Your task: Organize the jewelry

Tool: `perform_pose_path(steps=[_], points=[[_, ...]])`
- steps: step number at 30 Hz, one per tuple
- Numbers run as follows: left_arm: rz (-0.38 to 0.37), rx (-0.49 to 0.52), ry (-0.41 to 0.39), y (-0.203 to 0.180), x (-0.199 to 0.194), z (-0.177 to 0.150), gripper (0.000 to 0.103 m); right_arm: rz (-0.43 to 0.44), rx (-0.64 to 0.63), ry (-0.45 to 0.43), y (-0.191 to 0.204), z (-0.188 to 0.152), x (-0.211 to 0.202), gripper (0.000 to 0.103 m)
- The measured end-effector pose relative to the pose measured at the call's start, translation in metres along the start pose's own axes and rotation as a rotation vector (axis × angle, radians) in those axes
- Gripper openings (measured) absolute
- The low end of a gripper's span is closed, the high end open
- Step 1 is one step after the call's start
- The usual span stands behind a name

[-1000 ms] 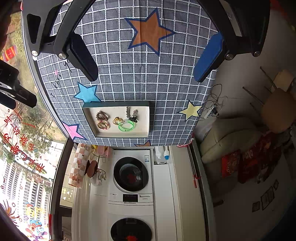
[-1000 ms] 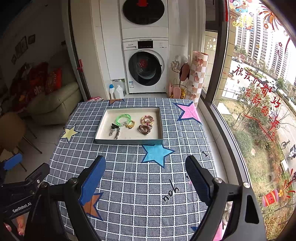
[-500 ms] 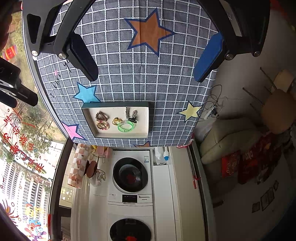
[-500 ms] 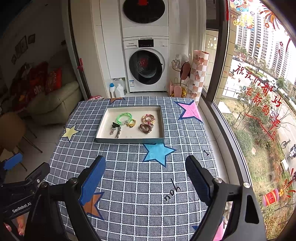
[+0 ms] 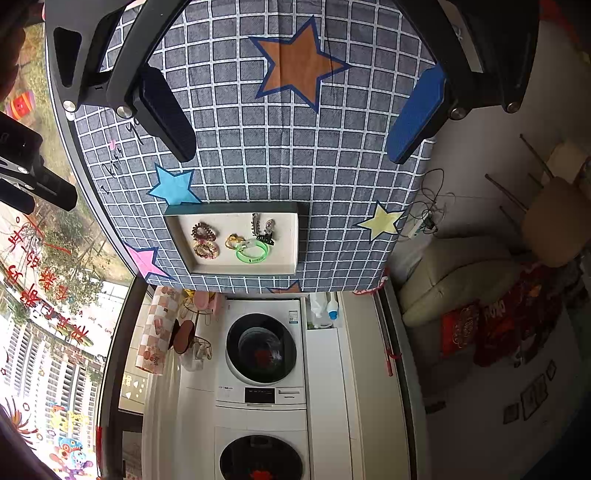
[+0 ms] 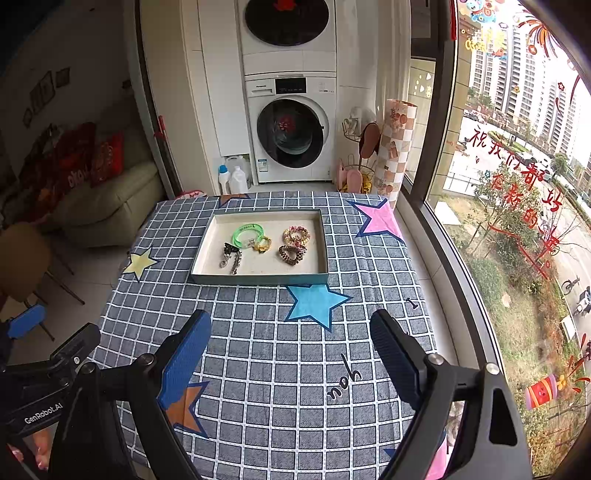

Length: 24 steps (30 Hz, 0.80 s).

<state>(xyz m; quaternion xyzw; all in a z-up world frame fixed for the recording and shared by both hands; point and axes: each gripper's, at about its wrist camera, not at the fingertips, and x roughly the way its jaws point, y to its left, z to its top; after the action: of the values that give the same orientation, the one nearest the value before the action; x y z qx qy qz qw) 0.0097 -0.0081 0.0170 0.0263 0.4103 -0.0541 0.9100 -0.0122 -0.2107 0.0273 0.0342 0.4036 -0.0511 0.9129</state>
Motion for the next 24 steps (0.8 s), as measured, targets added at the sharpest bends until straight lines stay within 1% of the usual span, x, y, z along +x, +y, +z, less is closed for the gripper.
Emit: perform_pose_path(steps=[24], points=[[0.000,0.000,0.000,-0.0011,0.0005,0.0004,0.103,0.003,-0.001,0.007,-0.0020,0.0003,0.0003,0.090]])
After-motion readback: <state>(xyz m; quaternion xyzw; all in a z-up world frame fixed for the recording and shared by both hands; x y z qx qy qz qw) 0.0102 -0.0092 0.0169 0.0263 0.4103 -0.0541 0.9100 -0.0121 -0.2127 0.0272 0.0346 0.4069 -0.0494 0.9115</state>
